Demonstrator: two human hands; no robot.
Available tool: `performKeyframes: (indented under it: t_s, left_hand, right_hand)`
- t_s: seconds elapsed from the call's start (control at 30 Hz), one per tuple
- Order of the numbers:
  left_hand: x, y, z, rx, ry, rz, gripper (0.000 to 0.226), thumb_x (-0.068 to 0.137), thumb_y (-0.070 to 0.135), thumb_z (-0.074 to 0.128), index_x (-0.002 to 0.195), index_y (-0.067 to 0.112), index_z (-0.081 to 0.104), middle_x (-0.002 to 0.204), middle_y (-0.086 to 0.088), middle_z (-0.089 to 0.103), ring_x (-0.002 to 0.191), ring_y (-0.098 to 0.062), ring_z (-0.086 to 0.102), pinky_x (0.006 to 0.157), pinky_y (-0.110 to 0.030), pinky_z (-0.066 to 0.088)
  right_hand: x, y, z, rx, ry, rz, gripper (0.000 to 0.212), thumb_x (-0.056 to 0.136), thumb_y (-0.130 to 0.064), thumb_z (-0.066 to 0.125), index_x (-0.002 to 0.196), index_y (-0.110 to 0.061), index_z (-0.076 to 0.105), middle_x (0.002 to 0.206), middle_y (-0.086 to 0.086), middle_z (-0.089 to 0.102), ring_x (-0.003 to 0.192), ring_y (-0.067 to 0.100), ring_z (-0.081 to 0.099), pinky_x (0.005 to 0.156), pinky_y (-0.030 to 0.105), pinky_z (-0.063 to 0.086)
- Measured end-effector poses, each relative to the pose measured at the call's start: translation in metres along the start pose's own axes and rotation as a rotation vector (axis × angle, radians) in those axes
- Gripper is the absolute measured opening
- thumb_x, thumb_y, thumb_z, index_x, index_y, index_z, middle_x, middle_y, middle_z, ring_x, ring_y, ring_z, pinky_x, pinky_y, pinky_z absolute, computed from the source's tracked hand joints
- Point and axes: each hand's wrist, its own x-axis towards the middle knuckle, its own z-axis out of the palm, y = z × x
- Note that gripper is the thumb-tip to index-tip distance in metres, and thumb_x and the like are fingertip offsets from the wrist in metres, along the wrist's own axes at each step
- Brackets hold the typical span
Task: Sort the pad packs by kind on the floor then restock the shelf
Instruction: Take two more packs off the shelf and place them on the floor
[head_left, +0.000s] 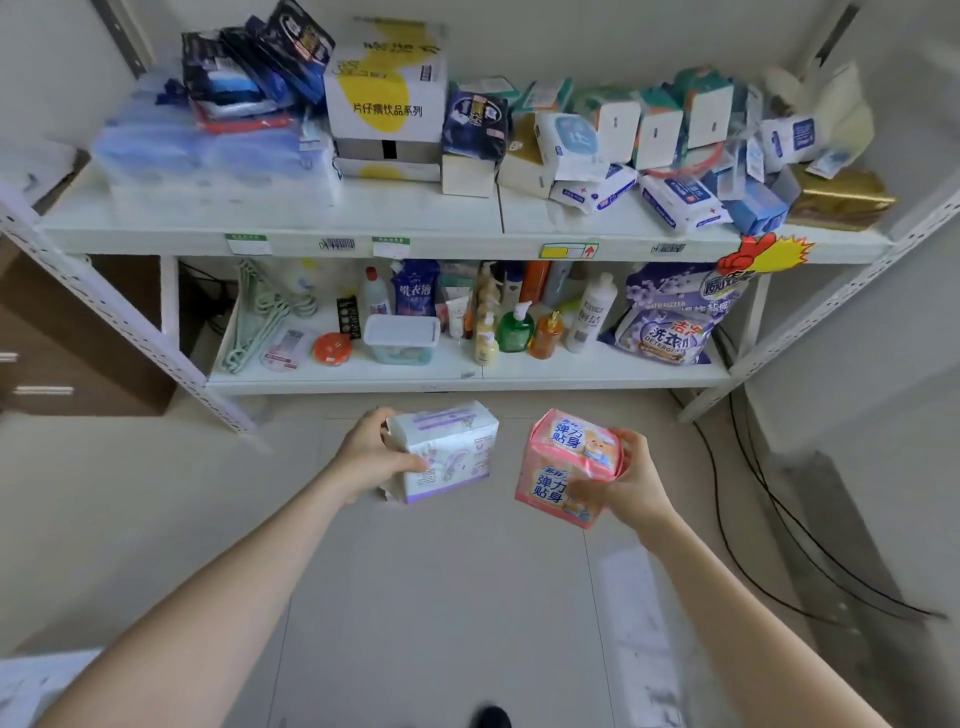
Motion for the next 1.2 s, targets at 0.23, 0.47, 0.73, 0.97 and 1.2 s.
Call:
performKeyframes:
  t_s: [0.23, 0.47, 0.73, 0.97, 1.2]
  left_hand:
    - [0.068, -0.046, 0.040, 0.083, 0.015, -0.037, 0.063, 0.062, 0.011, 0.087, 0.115, 0.018, 0.053, 0.113, 0.000, 0.056, 0.090, -0.012, 0.058, 0.064, -0.026, 0.046]
    - [0.177, -0.107, 0.065, 0.200, -0.050, -0.049, 0.063, 0.062, 0.010, 0.087, 0.114, 0.015, 0.050, 0.114, -0.008, 0.057, 0.094, -0.022, 0.063, 0.071, -0.029, 0.048]
    - [0.313, -0.214, 0.103, 0.293, -0.111, -0.046, 0.063, 0.062, 0.015, 0.087, 0.111, 0.025, 0.048, 0.111, 0.002, 0.052, 0.091, -0.013, 0.056, 0.059, -0.021, 0.041]
    - [0.419, -0.298, 0.145, 0.348, -0.127, 0.053, 0.062, 0.062, 0.015, 0.087, 0.113, 0.021, 0.052, 0.111, 0.004, 0.052, 0.085, -0.008, 0.052, 0.069, -0.021, 0.040]
    - [0.498, -0.366, 0.174, 0.368, -0.120, 0.139, 0.059, 0.062, 0.016, 0.088, 0.106, 0.027, 0.051, 0.108, 0.006, 0.053, 0.082, -0.007, 0.055, 0.064, -0.019, 0.041]
  right_hand:
    - [0.063, 0.068, 0.008, -0.037, -0.025, 0.098, 0.091, 0.051, 0.007, 0.088, 0.122, -0.023, 0.039, 0.109, 0.001, 0.062, 0.093, 0.019, 0.067, 0.071, 0.041, 0.060]
    - [0.145, 0.145, 0.040, -0.077, -0.051, 0.146, 0.088, 0.054, 0.010, 0.086, 0.119, -0.027, 0.040, 0.108, 0.002, 0.063, 0.090, 0.017, 0.069, 0.070, 0.038, 0.061]
    - [0.268, 0.262, 0.072, -0.132, -0.054, 0.118, 0.092, 0.050, 0.009, 0.087, 0.115, -0.036, 0.041, 0.103, -0.003, 0.066, 0.083, 0.013, 0.070, 0.070, 0.037, 0.060]
    - [0.363, 0.356, 0.094, -0.138, -0.059, 0.035, 0.094, 0.049, 0.007, 0.090, 0.118, -0.033, 0.041, 0.103, -0.006, 0.066, 0.082, 0.007, 0.070, 0.061, 0.022, 0.056]
    - [0.446, 0.422, 0.131, -0.116, -0.067, -0.092, 0.092, 0.049, 0.010, 0.089, 0.115, -0.034, 0.043, 0.103, -0.007, 0.065, 0.088, 0.009, 0.070, 0.066, 0.027, 0.058]
